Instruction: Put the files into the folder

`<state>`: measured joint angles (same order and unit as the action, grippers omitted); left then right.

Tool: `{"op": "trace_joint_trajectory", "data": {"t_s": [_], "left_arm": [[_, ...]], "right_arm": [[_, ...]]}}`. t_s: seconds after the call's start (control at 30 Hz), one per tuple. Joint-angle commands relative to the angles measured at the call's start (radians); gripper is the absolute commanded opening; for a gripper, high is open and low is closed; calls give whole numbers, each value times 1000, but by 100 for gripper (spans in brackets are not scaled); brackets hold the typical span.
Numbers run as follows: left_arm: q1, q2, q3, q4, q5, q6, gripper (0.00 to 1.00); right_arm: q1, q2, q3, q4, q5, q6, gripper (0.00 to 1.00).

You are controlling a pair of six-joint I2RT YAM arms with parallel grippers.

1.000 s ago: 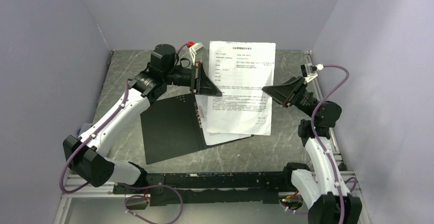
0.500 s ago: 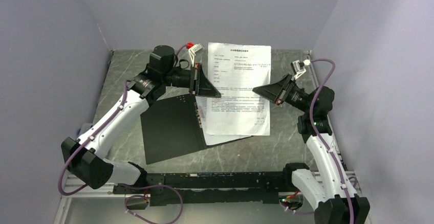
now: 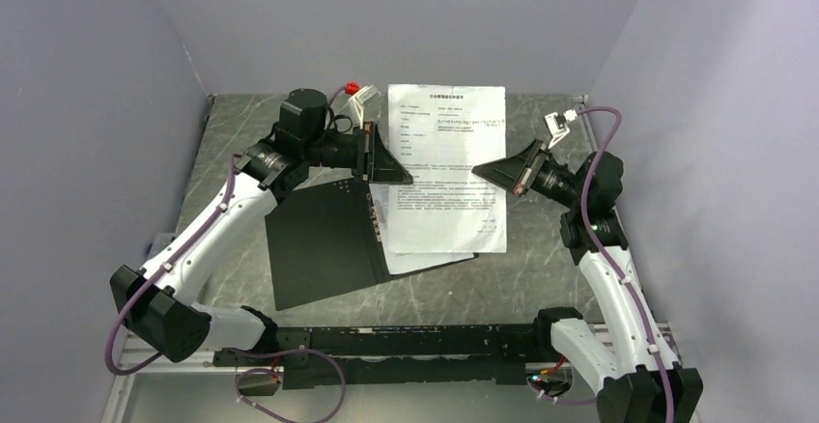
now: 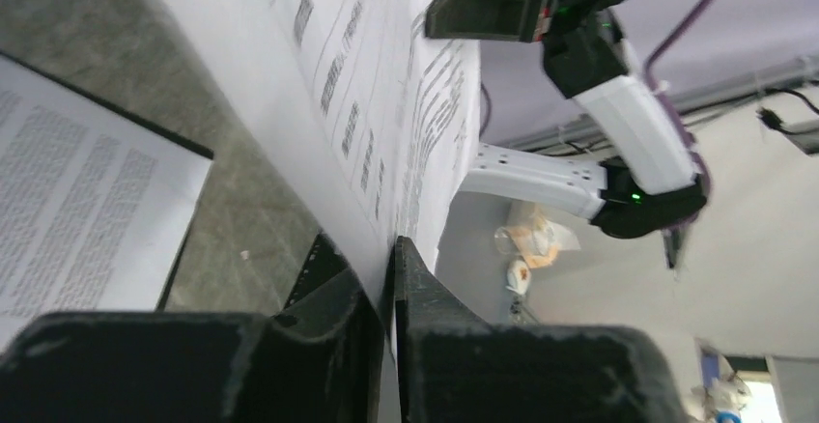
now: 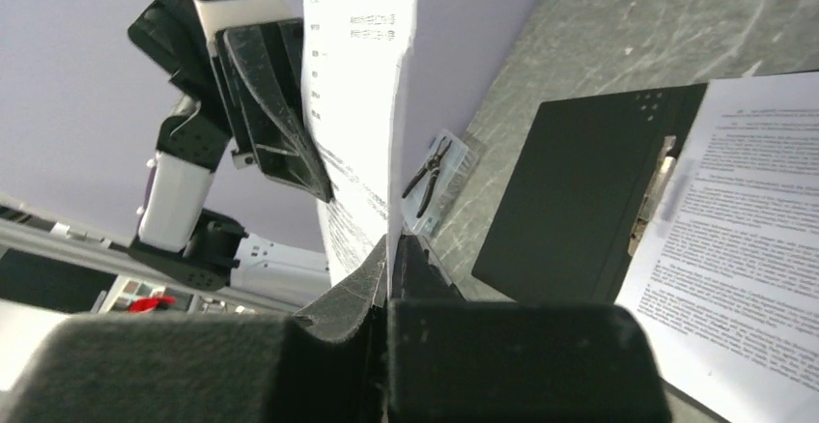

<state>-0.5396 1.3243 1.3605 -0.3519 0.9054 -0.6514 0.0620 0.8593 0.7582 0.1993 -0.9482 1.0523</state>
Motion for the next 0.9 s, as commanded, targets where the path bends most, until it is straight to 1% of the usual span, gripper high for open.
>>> {"op": "trace_joint_trajectory", "data": {"t_s": [0.0, 0.1, 0.13, 0.2, 0.27, 0.33, 0.43, 0.57, 0.77, 0.83, 0.87], "left_arm": [[10, -44, 1, -117, -142, 73, 20], [10, -57, -13, -170, -238, 84, 42], [10, -63, -19, -192, -283, 87, 47], [11, -75, -30, -242, -379, 91, 54], [10, -81, -39, -303, -500, 87, 59], [10, -80, -53, -373, -638, 76, 63], [10, -70, -101, -412, -751, 44, 65], [12, -64, -181, -415, -828, -1, 68], [12, -46, -273, -439, -948, -30, 71], [12, -39, -310, -429, -967, -44, 74], [12, -33, -336, -417, -966, -48, 78]], "right_arm": [[-5, 32, 82, -87, 57, -89, 0], [-4, 52, 123, -137, 68, -137, 0], [-5, 63, 136, -155, 71, -156, 0], [-5, 86, 166, -212, 83, -199, 0], [-5, 116, 209, -314, 114, -266, 0], [-5, 153, 252, -418, 170, -344, 0], [-5, 199, 292, -509, 206, -409, 0], [17, 269, 312, -554, 237, -468, 0], [86, 378, 324, -547, 237, -511, 0], [99, 407, 327, -540, 244, -519, 0], [103, 422, 329, -535, 247, -524, 0]]}}
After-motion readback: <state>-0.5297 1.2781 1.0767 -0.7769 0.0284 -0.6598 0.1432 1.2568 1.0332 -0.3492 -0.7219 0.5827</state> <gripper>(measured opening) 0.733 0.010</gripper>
